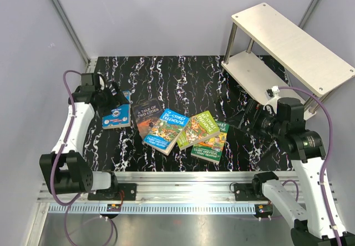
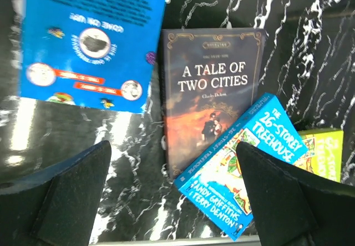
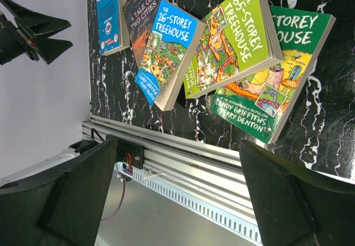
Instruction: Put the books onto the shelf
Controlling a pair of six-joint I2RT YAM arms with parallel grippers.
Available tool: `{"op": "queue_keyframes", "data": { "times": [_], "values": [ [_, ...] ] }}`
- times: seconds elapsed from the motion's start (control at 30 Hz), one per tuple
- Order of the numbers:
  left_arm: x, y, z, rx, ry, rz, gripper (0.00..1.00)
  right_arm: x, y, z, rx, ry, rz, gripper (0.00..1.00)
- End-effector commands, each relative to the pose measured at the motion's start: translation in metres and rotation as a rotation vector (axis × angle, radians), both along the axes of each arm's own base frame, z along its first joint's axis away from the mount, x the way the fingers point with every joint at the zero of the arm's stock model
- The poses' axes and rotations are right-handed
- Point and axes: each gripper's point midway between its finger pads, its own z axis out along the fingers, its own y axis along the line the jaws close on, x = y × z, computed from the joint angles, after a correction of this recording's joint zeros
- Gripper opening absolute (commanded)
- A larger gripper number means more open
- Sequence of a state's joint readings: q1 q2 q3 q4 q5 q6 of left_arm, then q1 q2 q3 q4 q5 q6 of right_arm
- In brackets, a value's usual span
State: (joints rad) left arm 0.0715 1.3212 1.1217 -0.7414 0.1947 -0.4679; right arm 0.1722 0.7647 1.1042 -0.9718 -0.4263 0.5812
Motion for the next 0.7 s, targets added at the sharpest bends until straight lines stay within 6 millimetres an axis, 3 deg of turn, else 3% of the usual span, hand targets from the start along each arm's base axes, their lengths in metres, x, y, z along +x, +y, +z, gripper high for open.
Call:
{"op": "queue_keyframes", "data": {
  "times": [0.0,0.03,0.23,0.5,0.67],
  "values": [
    [0.004,0.017,0.014,0.102,0.021,-0.012,0.99,0.0,-0.002,0.003,-0.008,-0.016,-0.016,1.0],
    [0.003,0.013,-0.001,0.09,0.077,-0.041,0.99,0.0,-0.002,0.002,-0.008,-0.011,-0.016,1.0],
    [0.01,0.003,-0.017,0.204,0.109,-0.106,0.99,-0.001,-0.005,-0.008,-0.014,0.038,-0.047,1.0],
    [0.026,-0.011,-0.064,0.293,0.259,-0.197,0.99,-0.003,-0.01,-0.01,-0.025,0.053,-0.08,1.0],
    [0.033,0.002,-0.083,0.416,0.339,-0.204,0.99,-0.004,-0.017,-0.009,-0.046,0.042,-0.119,1.0]
  ]
}}
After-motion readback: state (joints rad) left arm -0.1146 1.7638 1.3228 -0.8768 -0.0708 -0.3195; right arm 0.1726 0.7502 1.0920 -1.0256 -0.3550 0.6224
